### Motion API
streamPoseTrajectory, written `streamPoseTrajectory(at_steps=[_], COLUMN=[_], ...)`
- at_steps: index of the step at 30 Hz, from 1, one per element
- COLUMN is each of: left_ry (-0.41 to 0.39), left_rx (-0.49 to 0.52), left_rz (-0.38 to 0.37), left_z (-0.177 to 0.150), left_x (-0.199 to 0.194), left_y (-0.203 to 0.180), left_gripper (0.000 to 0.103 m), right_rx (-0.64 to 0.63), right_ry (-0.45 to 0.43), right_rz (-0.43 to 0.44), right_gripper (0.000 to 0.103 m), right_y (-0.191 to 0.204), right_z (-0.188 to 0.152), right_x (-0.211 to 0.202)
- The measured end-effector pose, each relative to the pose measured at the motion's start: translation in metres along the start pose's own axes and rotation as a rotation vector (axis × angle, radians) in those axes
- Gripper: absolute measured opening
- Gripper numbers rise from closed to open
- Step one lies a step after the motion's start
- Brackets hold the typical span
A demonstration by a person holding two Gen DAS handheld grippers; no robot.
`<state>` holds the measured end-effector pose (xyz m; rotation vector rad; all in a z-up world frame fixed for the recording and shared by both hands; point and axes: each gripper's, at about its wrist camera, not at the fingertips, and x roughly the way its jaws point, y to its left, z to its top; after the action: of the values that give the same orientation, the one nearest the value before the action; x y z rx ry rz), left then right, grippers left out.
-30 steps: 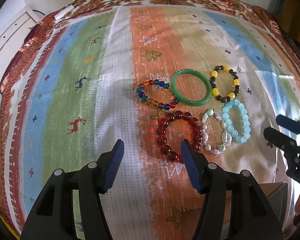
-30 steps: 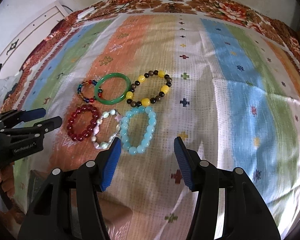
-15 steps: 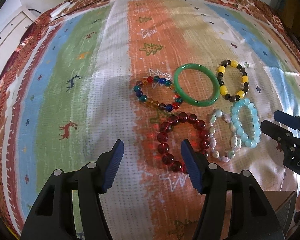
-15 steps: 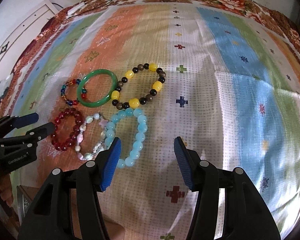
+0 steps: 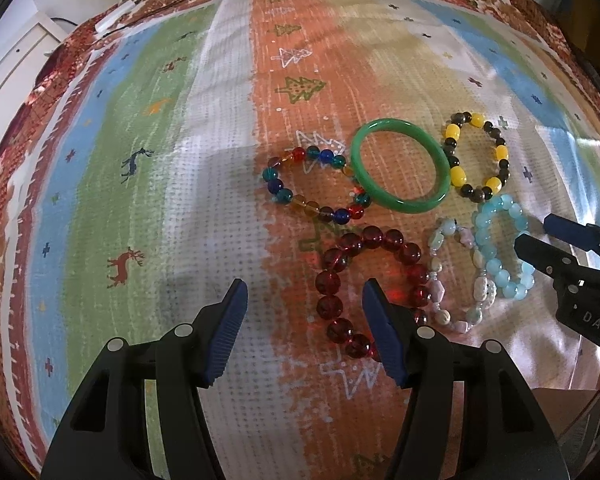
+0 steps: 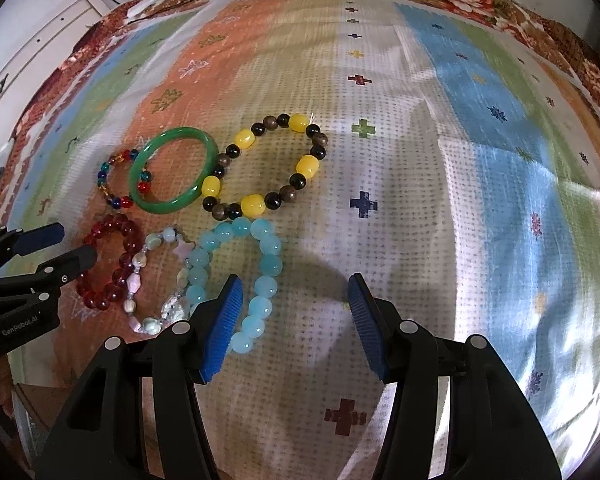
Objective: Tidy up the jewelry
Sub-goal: 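Grasp the red bead bracelet with the left gripper while the right grasps the light blue bracelet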
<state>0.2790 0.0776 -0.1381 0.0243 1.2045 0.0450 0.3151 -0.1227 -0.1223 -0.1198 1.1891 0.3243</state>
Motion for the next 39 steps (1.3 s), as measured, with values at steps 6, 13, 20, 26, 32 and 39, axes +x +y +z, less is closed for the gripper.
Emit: streamPoseTrajectory(at_steps=[6, 13, 20, 26, 32, 39], left_ry=[0.009, 0.011, 0.020, -0.008, -0.054, -0.107], left_rx=[0.006, 0.007, -0.018, -0.030, -0.033, -0.016], left_rz=[0.024, 0.019, -0.026, -0.055, -0.087, -0.120], left_z=[-0.002, -0.004, -0.003, -0.002, -0.001, 0.000], left_x=[0.006, 0.006, 0.003, -0.012, -0.035, -0.060], left_y=[0.002, 0.003, 0.009, 0.012, 0.008, 0.001], left_gripper=[0.052, 0.014, 0.013, 0.013, 0.013, 0.013], right_rx=[-0.012, -0.032, -0.033, -0.053, -0.083, -0.112], right_ry=[0.000, 0.005, 0.030, 0.000, -0.040, -0.085], right_rz=[-0.007, 0.001, 0.042, 0.038, 0.024, 0.026], right_gripper=[0.055, 0.030, 0.012, 0.012, 0.012, 0.012], right_y=[0.001, 0.001, -0.003, -0.001, 0.006, 0.014], right_z=[0.000, -0.004, -0.005, -0.005, -0.005, -0.004], right_x=[0.001, 0.001, -0.001, -0.019, -0.039, -0.059])
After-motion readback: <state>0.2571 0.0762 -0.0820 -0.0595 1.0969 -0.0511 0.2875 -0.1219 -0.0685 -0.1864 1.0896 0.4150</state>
